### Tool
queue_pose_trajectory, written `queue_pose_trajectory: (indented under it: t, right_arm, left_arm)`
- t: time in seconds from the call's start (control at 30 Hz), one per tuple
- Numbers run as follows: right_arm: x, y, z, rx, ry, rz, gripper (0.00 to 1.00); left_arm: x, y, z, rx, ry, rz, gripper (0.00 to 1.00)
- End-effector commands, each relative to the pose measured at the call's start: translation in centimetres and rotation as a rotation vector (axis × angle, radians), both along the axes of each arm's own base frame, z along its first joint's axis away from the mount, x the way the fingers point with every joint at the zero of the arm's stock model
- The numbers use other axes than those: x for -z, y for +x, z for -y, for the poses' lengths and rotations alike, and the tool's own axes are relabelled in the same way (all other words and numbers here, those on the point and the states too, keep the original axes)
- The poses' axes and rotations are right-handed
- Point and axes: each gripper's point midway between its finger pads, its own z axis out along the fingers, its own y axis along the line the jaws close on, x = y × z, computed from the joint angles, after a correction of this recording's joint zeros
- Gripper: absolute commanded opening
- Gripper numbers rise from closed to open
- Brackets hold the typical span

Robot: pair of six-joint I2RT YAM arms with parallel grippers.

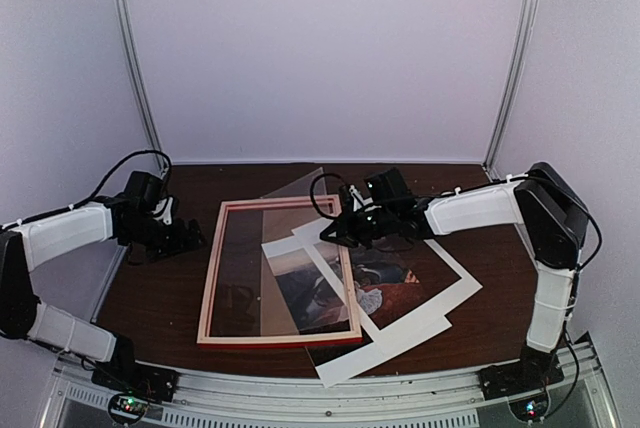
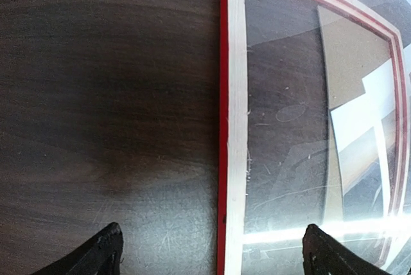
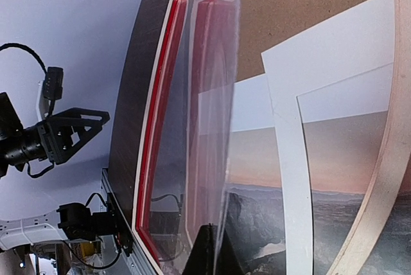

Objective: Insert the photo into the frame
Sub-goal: Place the glass panel at the frame body.

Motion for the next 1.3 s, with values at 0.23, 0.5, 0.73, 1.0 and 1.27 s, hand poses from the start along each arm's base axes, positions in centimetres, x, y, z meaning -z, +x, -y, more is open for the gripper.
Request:
queue_pose_trajectory:
  t: [0.23,0.5,0.73,1.0,1.27]
  right_arm:
    - [-1.3,0.1,-1.0,-0.035,0.041,0.043,0.0]
    - [-0.3,0.5,-1.1,-0.029,0.008,0.032,0.02]
    - [0.5,0.9,-1.2,-0.024,-0.008,0.019,0.07]
    - [1.2,1.1,-1.2,-0.019,-0.035,0.007,0.17]
    - [2.0,1.3,-1.0,-0.013,-0.075,0.0,0.3]
  left_arm:
    - [-0.6,2.0,0.9,-0.001,-0.024,0.04,0.98]
    - [0.1,1.9,1.3,0.005,-0.024,0.024,0.98]
    - [0.3,1.8,1.6,0.011,-0.023,0.019,0.98]
    - [0.2,1.8,2.1,0.018,-0.025,0.021,0.98]
    - [-0.3,1.8,3.5,0.043,-0.037,0.028,0.98]
